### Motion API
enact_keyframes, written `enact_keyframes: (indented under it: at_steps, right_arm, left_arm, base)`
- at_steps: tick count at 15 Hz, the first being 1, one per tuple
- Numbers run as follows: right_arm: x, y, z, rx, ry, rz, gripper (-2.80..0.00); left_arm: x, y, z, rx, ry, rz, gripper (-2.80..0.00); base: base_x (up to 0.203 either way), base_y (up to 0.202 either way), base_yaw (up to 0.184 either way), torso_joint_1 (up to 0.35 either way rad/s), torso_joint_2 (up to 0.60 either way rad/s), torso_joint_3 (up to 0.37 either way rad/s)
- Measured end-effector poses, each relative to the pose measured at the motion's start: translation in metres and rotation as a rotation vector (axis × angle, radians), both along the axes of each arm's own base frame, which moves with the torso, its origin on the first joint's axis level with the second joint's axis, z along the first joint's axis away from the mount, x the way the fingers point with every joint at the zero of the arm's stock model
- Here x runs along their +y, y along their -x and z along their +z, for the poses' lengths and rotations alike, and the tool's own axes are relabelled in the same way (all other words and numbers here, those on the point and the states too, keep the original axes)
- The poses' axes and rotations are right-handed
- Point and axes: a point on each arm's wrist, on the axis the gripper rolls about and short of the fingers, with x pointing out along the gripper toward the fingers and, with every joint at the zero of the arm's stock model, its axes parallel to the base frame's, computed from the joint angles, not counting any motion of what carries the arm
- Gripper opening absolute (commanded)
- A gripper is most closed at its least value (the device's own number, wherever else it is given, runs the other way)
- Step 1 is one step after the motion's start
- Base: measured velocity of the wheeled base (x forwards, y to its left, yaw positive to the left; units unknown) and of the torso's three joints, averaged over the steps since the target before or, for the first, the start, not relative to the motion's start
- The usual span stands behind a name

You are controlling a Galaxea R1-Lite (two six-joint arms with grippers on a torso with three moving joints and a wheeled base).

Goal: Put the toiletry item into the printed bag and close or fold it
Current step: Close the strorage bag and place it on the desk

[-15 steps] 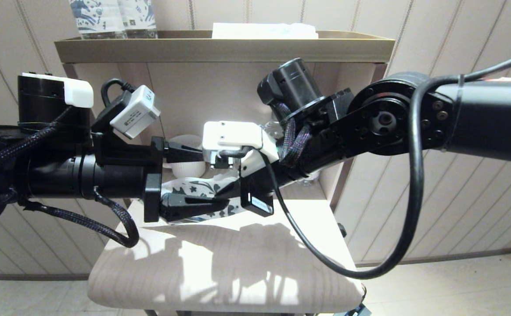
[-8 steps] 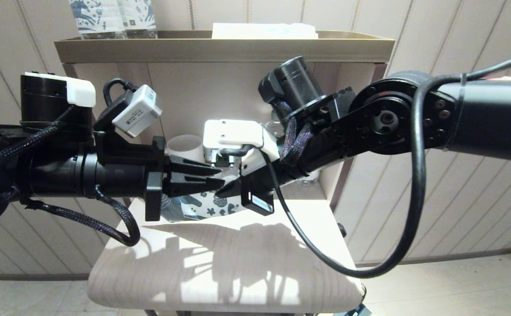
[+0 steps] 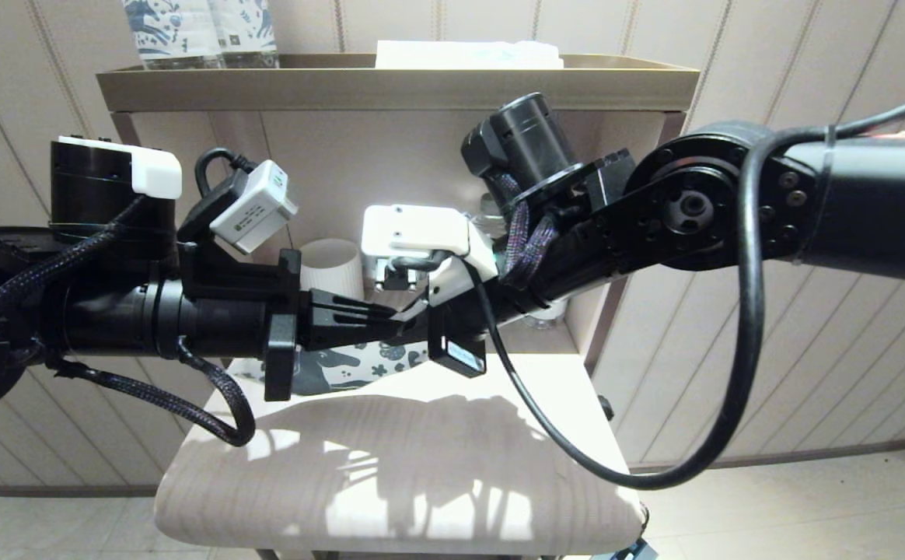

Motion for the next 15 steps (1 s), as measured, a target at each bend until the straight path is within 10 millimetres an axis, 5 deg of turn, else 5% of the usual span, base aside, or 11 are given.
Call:
enact_keyframes:
  at_steps: [15]
  right_arm:
    - [-0.016,0.013,0.015,0.008,0.011,-0.007,-2.80]
  left_arm:
    - [0.007,-0.002,0.003,-0.014,0.005,0.027,-2.80]
  base:
    - [0.000,0.000,0.000,0.000,0.00,0.000]
